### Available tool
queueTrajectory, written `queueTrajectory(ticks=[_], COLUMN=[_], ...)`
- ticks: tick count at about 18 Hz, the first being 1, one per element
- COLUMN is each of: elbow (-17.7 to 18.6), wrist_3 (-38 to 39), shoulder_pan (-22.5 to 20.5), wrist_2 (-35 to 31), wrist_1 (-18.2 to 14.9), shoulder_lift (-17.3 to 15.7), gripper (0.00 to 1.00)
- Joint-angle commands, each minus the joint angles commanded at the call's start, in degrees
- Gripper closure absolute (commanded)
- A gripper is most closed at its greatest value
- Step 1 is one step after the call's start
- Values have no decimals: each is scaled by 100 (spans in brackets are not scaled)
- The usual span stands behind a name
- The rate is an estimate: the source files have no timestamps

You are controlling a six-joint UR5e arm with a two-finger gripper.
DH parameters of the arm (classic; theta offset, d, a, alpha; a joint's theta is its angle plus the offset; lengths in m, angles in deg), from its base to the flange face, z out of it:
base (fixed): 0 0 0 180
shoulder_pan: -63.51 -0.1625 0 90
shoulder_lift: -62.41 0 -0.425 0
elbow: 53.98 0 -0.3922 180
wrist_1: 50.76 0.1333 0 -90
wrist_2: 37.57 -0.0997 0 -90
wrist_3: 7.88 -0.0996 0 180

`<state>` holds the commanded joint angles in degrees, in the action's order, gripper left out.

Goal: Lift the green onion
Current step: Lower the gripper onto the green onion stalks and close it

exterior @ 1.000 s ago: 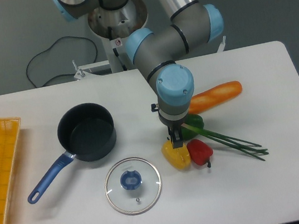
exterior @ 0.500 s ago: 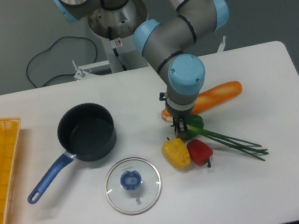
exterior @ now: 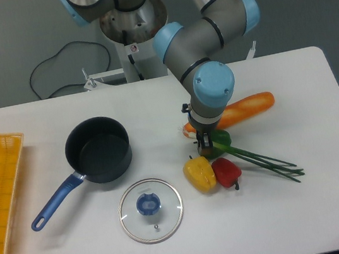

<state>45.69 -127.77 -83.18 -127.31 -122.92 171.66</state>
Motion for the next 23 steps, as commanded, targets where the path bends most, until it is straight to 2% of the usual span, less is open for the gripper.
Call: queueTrajectory(ticks=[1, 3, 23], elbow=[0, 0, -9], wrist_3=[0, 35, 79], shoulder_pan=[9, 17, 35], wrist_2=[0, 0, 0], wrist_1=[0, 0, 26], shoulder_lift=[0, 0, 62], gripper=[13, 25, 26])
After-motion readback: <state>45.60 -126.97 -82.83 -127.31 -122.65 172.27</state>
